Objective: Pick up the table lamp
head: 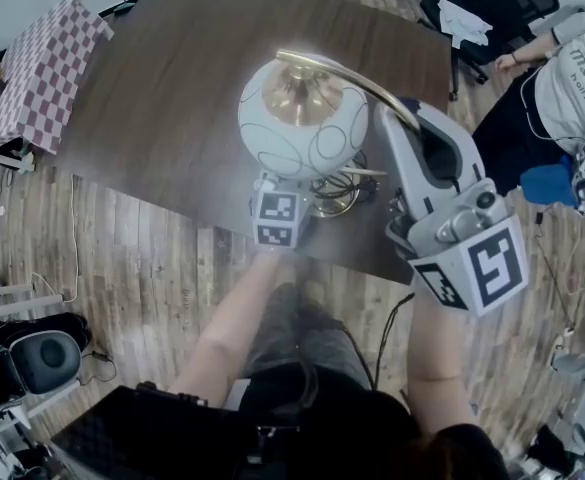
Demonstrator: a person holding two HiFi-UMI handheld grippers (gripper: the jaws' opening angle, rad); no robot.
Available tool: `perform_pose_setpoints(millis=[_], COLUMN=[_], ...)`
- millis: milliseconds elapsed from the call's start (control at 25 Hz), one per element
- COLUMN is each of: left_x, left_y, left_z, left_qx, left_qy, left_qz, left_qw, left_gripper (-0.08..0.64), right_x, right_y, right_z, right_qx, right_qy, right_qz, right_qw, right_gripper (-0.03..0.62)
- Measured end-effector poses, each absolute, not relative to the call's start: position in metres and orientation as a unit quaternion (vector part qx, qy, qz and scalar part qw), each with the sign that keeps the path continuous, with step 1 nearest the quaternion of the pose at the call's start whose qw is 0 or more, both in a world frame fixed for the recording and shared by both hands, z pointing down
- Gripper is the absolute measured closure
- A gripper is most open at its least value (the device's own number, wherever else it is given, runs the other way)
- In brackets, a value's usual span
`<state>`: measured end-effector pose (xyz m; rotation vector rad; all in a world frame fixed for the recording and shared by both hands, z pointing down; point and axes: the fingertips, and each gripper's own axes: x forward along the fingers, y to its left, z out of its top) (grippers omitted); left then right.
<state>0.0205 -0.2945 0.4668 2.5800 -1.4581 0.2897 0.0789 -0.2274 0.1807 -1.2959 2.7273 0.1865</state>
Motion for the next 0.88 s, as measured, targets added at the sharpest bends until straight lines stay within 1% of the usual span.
perform_pose_setpoints(millis=[880], left_x=[0.0], left_y=[-0.297], left_z=[0.424], left_qx=[0.86], left_qy=[-0.496], left_qz=[0.097], left_qw=[0.075], left_gripper=[0.56], right_x=[0.06], right_y=[-0.223], right_z=[0.14], right_qx=[-0.408], right_qy=[0.908], right_qz=[0.062], right_qw=[0.066], right_gripper=[0.591])
